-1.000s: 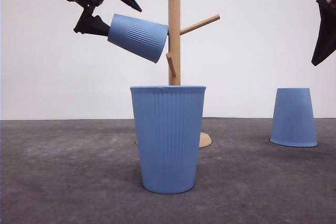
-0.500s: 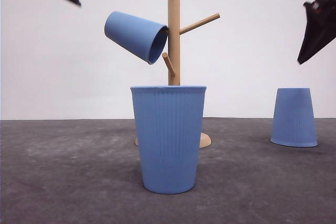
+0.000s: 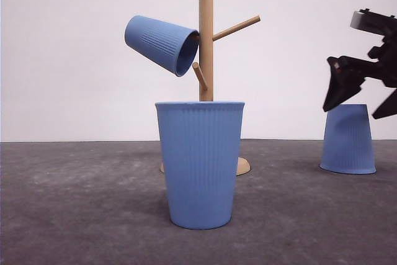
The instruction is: Place three cups
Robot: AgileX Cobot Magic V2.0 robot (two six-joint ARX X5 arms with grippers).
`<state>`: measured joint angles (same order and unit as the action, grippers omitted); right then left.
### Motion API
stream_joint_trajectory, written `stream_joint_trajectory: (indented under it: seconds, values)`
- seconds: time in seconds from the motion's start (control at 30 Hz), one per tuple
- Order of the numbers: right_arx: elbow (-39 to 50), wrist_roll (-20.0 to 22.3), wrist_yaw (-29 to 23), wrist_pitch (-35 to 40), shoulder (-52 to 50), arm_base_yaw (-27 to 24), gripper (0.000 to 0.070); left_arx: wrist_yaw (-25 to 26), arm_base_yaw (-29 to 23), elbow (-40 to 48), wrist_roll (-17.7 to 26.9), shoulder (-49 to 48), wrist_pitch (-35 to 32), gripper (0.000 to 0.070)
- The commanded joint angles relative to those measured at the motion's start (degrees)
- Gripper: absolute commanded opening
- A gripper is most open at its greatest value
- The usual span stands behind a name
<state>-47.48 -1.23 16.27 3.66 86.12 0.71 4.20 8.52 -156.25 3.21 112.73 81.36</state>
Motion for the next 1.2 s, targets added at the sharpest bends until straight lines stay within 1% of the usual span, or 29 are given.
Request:
stream_joint_trajectory:
  seconds: [0.0, 0.1, 0.17, 0.27, 0.3, 0.47, 0.5, 0.6, 0.7, 0.87, 1.0, 1.17]
  values:
    - [-1.66, 0.79, -0.24, 1.01, 3.16, 0.06, 0.07, -2.01, 1.13, -1.09, -0.88, 1.07, 2.72, 0.0516]
    - [-3.65, 1.37, -0.22, 2.11, 6.85, -0.04, 0.07, -4.37, 2.6, -0.22, -0.88, 1.07, 2.85, 0.0516]
    - [-4.71, 1.46, -0.22, 3.67, 8.8, -0.04, 0.07, -4.67, 3.3, 0.76, -0.9, 1.07, 2.95, 0.0516]
    - [-6.31, 1.44, -0.22, 3.9, 10.91, -0.04, 0.07, -4.67, 4.05, 2.98, -1.06, 1.07, 3.08, 0.0516]
    - [-6.67, 1.45, -0.2, 3.71, 11.32, -0.04, 0.0687, -4.67, 4.22, 4.0, -1.07, 1.07, 3.11, 0.0516]
    - [-7.57, 1.68, 0.03, 4.04, 11.74, -0.03, 0.0475, -4.89, 4.83, 10.44, -1.1, 1.05, 3.18, 0.0516]
    - [-7.86, 1.66, 0.26, 3.95, 11.74, -0.04, 0.0447, -4.89, 4.96, 11.64, -1.09, 0.99, 3.18, 0.0516]
    - [-8.82, 1.44, 0.95, 2.65, 11.74, -0.06, 0.0392, -5.01, 5.06, 14.54, -1.08, 0.69, 3.19, 0.0515]
    - [-10.03, 1.17, 2.94, 0.6, 11.7, -0.11, 0.0368, -6.2, 5.06, 17.27, -1.04, 0.09, 3.19, 0.0515]
    - [-16.83, 0.21, 8.86, -8.01, 11.38, -0.16, 0.0349, -9.69, 4.68, 23.13, -1.05, -3.36, 3.19, 0.0513]
    - [-25.29, 0.21, 14.26, -16.8, 10.7, -0.22, 0.0348, -10.75, 4.1, 29.55, -1.01, -7.98, 3.19, 0.0512]
    - [-35.69, 0.13, 21.67, -26.15, 8.56, -0.6, 0.0348, -10.85, 2.82, 40.54, -1.06, -14.33, 3.01, 0.0512]
